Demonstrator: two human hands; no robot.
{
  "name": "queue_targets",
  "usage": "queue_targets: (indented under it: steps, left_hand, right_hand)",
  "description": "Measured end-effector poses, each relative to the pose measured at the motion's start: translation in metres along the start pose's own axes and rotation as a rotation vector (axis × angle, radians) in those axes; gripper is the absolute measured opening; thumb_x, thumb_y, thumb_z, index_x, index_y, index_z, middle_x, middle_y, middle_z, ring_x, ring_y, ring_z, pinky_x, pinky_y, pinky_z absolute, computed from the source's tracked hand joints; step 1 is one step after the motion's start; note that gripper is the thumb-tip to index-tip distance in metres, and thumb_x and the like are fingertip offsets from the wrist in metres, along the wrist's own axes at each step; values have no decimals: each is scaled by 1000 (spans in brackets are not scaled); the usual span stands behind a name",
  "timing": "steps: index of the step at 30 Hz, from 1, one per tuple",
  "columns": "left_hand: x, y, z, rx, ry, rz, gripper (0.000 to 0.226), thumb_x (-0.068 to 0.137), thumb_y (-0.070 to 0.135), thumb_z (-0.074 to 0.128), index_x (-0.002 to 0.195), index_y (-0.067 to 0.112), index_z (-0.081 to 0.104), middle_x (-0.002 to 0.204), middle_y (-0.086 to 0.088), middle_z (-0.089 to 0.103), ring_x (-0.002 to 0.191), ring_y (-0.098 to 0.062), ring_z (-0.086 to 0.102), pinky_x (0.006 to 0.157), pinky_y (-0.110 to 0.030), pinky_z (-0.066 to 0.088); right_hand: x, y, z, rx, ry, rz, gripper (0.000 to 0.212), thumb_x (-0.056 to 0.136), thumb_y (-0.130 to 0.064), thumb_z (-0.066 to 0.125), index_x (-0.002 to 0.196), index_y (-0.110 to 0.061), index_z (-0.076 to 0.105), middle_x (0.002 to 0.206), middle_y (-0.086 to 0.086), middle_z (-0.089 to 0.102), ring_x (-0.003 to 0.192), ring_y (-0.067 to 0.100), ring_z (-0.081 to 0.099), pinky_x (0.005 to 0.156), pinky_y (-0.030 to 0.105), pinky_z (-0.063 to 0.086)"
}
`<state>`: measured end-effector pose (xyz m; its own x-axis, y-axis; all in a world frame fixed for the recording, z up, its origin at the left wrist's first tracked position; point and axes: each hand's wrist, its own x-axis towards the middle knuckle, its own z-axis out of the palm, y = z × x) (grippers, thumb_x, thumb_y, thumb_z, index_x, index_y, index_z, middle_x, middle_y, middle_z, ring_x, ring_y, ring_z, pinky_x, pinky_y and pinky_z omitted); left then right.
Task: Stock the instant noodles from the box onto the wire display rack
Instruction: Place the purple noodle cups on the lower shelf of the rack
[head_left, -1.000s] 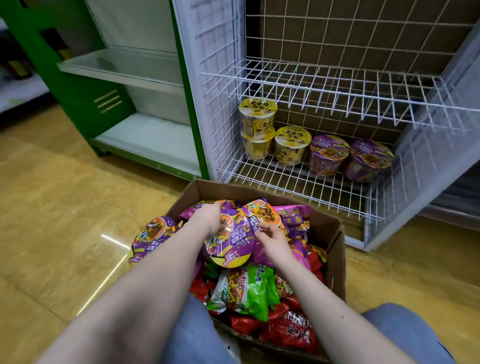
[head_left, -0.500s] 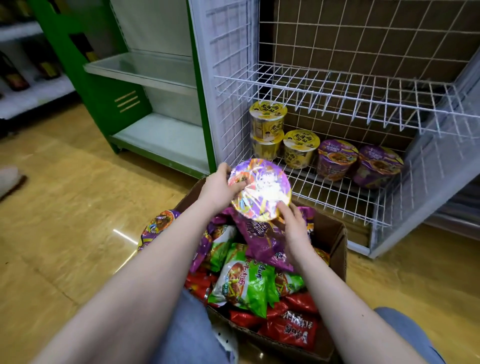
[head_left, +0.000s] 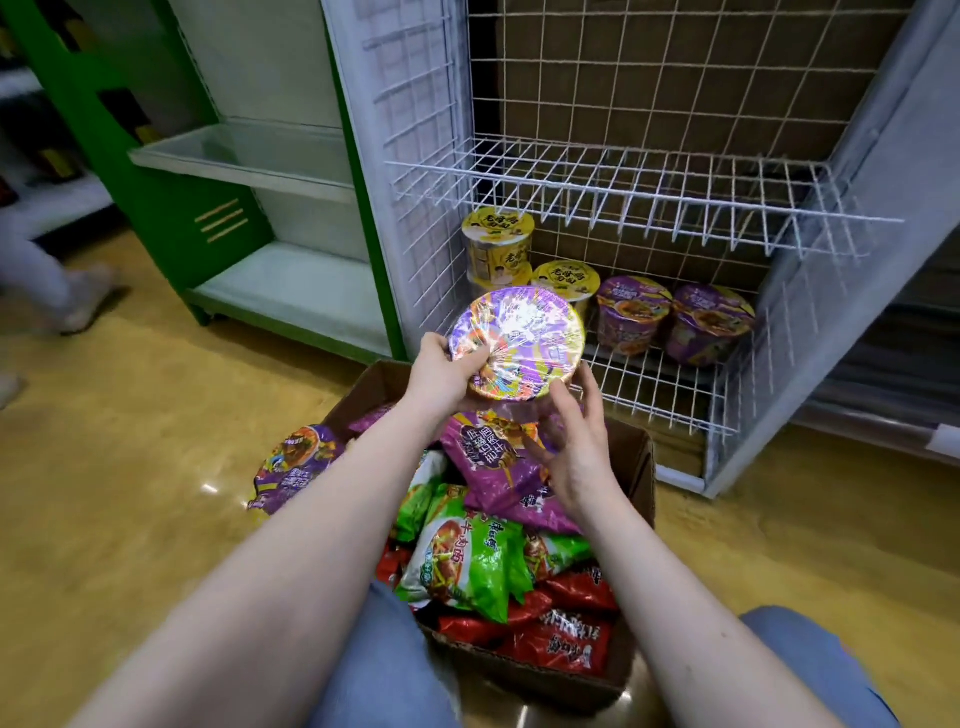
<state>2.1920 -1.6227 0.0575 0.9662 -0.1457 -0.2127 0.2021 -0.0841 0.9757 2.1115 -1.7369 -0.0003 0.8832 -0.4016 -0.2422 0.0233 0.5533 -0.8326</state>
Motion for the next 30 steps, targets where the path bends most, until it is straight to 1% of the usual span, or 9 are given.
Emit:
queue_targets:
  steps: [2, 4, 7, 10, 16, 19, 24, 27, 30]
  left_hand:
    - [-2, -2, 10, 41, -29, 15, 33, 87, 13, 66, 93, 10, 34, 101, -13, 52, 76, -18, 60, 47, -34, 57]
    - [-6, -4, 21, 43, -96, -18, 35, 85, 10, 69, 86, 13, 34, 109, -19, 52, 80, -22, 63, 46, -31, 57]
    - [-10, -1, 37, -2, -206, -123, 39, 83, 9, 70, 89, 12, 33, 109, -24, 55, 71, -30, 64, 47, -34, 58]
    - [-13, 4, 50, 12, -256, -160, 37, 85, 17, 69, 103, 10, 37, 95, -18, 60, 50, -20, 63, 43, -28, 55]
    - [-5, -1, 63, 143, -312, -227, 59, 81, 28, 73, 126, 5, 42, 111, -16, 65, 63, -19, 64, 54, -27, 55]
    - [0, -3, 66, 124, -346, -268, 44, 83, 20, 71, 118, 7, 48, 99, -12, 66, 65, -19, 63, 57, -29, 56]
    - [11, -14, 78, 29, -280, -301, 14, 87, 4, 64, 97, 4, 55, 95, -21, 64, 73, -27, 62, 85, -47, 54]
    - [16, -22, 88, -121, -252, -327, 8, 87, -2, 61, 92, 3, 56, 94, -17, 63, 72, -20, 62, 66, -29, 58]
    - [21, -24, 99, -269, -207, -373, 27, 87, -1, 61, 114, -1, 56, 101, -16, 63, 73, -16, 63, 55, -19, 56]
  right_hand:
    - [-1, -2, -4, 34, 33, -18, 81, 67, -40, 75, 138, -37, 37, 133, 3, 55, 116, 26, 57, 74, 33, 51]
    - [1, -6, -11, 61, 75, -43, 84, 62, -40, 77, 137, -30, 39, 129, 4, 59, 111, 28, 61, 77, 36, 51]
    - [8, -17, -28, 61, 155, -71, 53, 81, -23, 69, 130, -24, 47, 124, 5, 62, 98, 24, 65, 82, 49, 50]
    - [15, -27, -45, 36, 202, -52, 35, 87, -21, 61, 119, -30, 53, 107, 0, 67, 86, 17, 65, 73, 39, 51]
    - [26, -40, -63, 43, 334, -28, 57, 79, -21, 71, 129, -10, 48, 96, 3, 66, 70, 10, 67, 60, 26, 51]
    - [31, -37, -68, 22, 355, -36, 63, 75, -24, 74, 130, -9, 47, 104, 7, 65, 79, 13, 65, 61, 25, 50]
    - [41, -30, -65, 48, 365, -91, 52, 82, -18, 68, 129, -9, 48, 117, 13, 64, 90, 19, 65, 78, 33, 54]
    - [50, -27, -65, 35, 365, -113, 61, 78, -22, 72, 132, -12, 47, 121, 14, 63, 105, 26, 64, 95, 43, 50]
    - [61, -35, -65, 53, 417, -151, 63, 76, -19, 75, 130, -9, 45, 121, 16, 63, 106, 26, 64, 95, 42, 50]
